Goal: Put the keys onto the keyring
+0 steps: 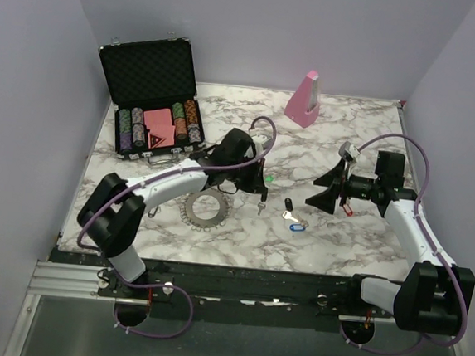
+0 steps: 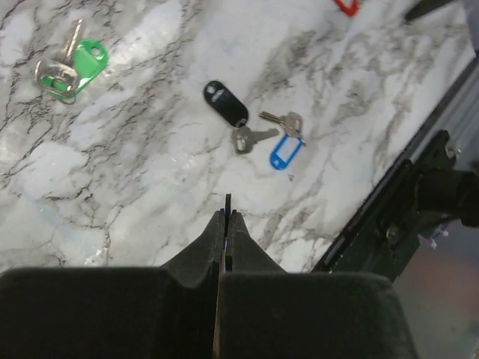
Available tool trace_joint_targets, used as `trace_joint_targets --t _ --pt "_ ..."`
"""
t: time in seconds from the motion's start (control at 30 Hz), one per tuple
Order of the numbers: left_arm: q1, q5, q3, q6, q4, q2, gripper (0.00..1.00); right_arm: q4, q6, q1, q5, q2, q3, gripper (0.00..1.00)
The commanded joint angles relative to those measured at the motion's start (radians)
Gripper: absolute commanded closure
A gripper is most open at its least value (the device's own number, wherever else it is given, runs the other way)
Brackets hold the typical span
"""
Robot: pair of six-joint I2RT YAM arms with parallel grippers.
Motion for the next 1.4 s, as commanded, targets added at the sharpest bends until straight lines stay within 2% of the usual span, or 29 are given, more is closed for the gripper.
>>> trace_joint_targets --t 0.0,0.1,0.17,0.27,0.4,0.47,0.57,0.67,0.83,1.07,1.17,1.37 --pt "-0.016 0.14 -0.117 0.104 0.16 -0.177 1.0 -0.219 -0.337 0.026 -0.166 -0.005 0.027 0.07" --pt "-0.017 0.23 -0.175 0.072 0.21 -0.263 1.0 -0.369 -0.564 0.084 -0.217 0.003 0.047 0.08" --pt "-0.017 0.284 -0.22 -0.003 0.285 -0.306 1.0 -0.399 -0.596 0.133 -0.227 0.011 0.076 0.1" --pt "-0.019 0.314 -0.292 -0.162 0.413 -0.346 1.0 -0.397 -0.57 0.202 -0.236 0.037 0.121 0.16" --pt "-0.023 0.263 -0.373 -0.402 0.578 -0.358 1.0 -0.397 -0.541 0.248 -0.245 0.061 0.147 0.26" --pt "-0.028 0.228 -0.407 -0.503 0.646 -0.357 1.0 -0.336 -0.47 0.252 -0.237 0.051 0.136 0.3" --pt "-0.039 0.157 -0.444 -0.614 0.717 -0.361 1.0 -0.172 -0.273 0.259 -0.184 0.014 0.086 0.36" --pt "-0.054 0.085 -0.441 -0.635 0.692 -0.372 1.0 -0.009 -0.099 0.264 -0.116 -0.023 0.026 0.36" --pt "-0.076 -0.1 -0.47 -0.733 0.62 -0.413 1.0 0.057 -0.012 0.27 -0.087 -0.031 0.006 0.4" --pt "-0.096 -0.251 -0.449 -0.855 0.467 -0.423 1.0 0.134 0.073 0.287 -0.043 -0.028 -0.011 0.5" --pt "-0.112 -0.301 -0.427 -0.872 0.402 -0.43 1.0 0.167 0.111 0.29 -0.029 -0.029 -0.019 0.53" --pt "-0.122 -0.318 -0.425 -0.896 0.41 -0.438 1.0 0.198 0.13 0.314 -0.013 -0.014 -0.033 0.59"
